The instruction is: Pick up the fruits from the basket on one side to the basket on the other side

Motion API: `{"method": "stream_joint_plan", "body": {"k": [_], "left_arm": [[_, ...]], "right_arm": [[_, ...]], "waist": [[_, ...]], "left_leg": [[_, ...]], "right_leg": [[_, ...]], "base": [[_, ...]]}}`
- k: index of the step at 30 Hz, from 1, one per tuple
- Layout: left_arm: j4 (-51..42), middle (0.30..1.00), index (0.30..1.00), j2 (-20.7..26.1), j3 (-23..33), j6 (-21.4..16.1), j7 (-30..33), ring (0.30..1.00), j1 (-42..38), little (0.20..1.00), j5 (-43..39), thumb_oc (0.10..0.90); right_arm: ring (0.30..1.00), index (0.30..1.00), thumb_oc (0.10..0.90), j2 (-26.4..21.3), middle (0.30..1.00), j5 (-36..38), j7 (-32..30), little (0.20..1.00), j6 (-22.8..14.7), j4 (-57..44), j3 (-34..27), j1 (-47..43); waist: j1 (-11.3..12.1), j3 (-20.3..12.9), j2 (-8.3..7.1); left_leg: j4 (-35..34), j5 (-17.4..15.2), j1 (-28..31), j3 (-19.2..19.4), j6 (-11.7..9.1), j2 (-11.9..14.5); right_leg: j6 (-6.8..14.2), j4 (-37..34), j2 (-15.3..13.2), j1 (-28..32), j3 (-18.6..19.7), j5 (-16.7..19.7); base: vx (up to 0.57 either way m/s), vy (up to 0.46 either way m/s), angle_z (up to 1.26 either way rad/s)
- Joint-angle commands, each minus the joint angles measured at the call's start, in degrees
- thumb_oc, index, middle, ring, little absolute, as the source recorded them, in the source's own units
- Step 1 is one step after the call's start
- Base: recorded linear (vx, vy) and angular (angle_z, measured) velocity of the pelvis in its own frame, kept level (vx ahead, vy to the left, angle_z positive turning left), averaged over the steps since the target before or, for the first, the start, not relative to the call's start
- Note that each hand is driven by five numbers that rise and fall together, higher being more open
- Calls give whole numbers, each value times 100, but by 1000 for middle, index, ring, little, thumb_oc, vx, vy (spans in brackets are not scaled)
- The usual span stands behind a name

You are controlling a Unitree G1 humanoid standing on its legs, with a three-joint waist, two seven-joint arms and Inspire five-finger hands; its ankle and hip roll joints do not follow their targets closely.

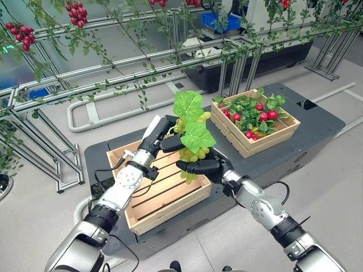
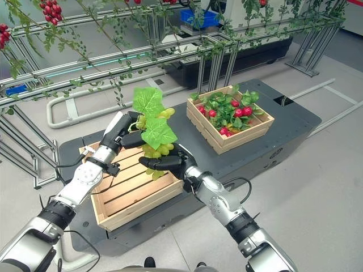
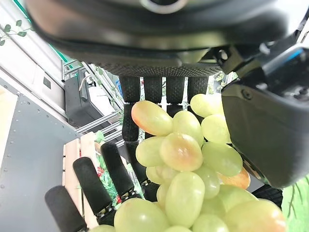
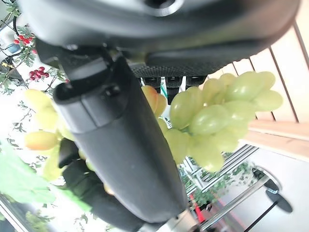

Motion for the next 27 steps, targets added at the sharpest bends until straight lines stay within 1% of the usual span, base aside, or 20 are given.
{"method": "stream_joint_plan", "body": {"k": [1,3,5,6,7,10,12,19,20,21,22,24,26,27], "left_arm": [[353,300,300,-281,176,-999,171,300,-523,300,-396,400],[336,300,300,-365,135,-967,198,300,-544,300,-403,400],[358,300,300,-483,80,-939,228,300,-575,300,-436,400],[388,300,300,-566,48,-935,259,300,-589,300,-438,400],[424,300,300,-634,38,-939,260,300,-574,300,-459,400],[452,300,300,-713,30,-916,290,300,-555,300,-440,400],[494,300,300,-764,38,-892,315,300,-498,300,-438,400],[636,300,300,-808,125,-810,408,300,-411,300,-435,400],[647,326,326,-806,137,-787,414,326,-406,326,-451,417],[674,582,582,-809,162,-708,486,582,-394,582,-512,588],[683,900,900,-818,176,-688,524,900,-383,900,-515,800],[762,900,900,-874,279,-606,862,900,-337,900,-450,800],[826,900,900,-906,354,-571,1019,900,-302,900,-411,800],[897,900,900,-944,414,-544,1200,900,-278,900,-394,800]], "right_arm": [[900,900,800,552,900,802,416,900,-685,-476,-399,-614],[900,900,800,635,900,989,449,900,-782,-492,-399,-634],[900,900,800,768,900,1160,470,900,-974,-525,-412,-677],[592,592,595,871,592,1166,446,592,-1096,-544,-428,-703],[300,300,400,950,300,1161,439,300,-1192,-560,-450,-707],[300,300,400,1017,300,1152,391,300,-1222,-587,-478,-716],[300,300,400,1072,300,1124,346,300,-1312,-609,-525,-683],[300,300,400,1048,300,1093,292,300,-1382,-607,-631,-642],[300,300,400,1039,300,1074,289,300,-1394,-604,-635,-640],[300,300,400,1024,300,1020,277,300,-1432,-587,-638,-639],[300,300,400,1019,300,1006,270,300,-1443,-589,-637,-640],[300,300,400,1020,300,893,244,300,-1513,-576,-632,-639],[300,300,400,1004,300,813,208,300,-1552,-567,-641,-642],[300,300,400,991,300,745,172,300,-1592,-558,-645,-646]], "waist": [[103,-719,-23],[107,-723,-28],[111,-735,-28],[115,-740,-29],[120,-746,-26],[119,-758,-22],[117,-765,-22],[102,-769,-30],[102,-769,-31],[104,-769,-32],[106,-770,-33],[112,-769,-39],[117,-771,-44],[120,-770,-50]], "left_leg": [[8,-677,104,-263,-329,296],[8,-681,109,-274,-325,294],[8,-686,115,-277,-319,291],[8,-688,116,-281,-315,289],[8,-693,124,-282,-311,290],[8,-701,126,-280,-306,290],[8,-707,130,-269,-299,295],[8,-702,135,-243,-298,306],[8,-701,135,-243,-299,306],[8,-697,134,-246,-301,306],[8,-696,133,-247,-302,307],[8,-692,127,-251,-302,308],[8,-689,125,-262,-302,306],[8,-688,124,-270,-300,305]], "right_leg": [[-72,11,-247,70,-231,-236],[-72,11,-245,78,-231,-238],[-72,11,-244,84,-231,-242],[-72,11,-244,86,-227,-243],[-69,11,-244,92,-229,-247],[-68,11,-244,87,-223,-251],[-68,11,-245,81,-211,-253],[-65,11,-249,72,-180,-244],[-65,11,-248,73,-179,-243],[-63,11,-246,72,-179,-238],[-63,11,-247,71,-181,-237],[-64,11,-246,67,-187,-236],[-67,11,-243,66,-191,-235],[-69,11,-240,64,-193,-236]], "base": [[0,0,0],[0,0,0],[0,0,0],[0,0,0],[0,0,0],[0,0,0],[0,0,0],[0,0,0],[0,0,0],[0,0,0],[0,0,0],[0,0,0],[0,0,0],[0,0,0]]}}
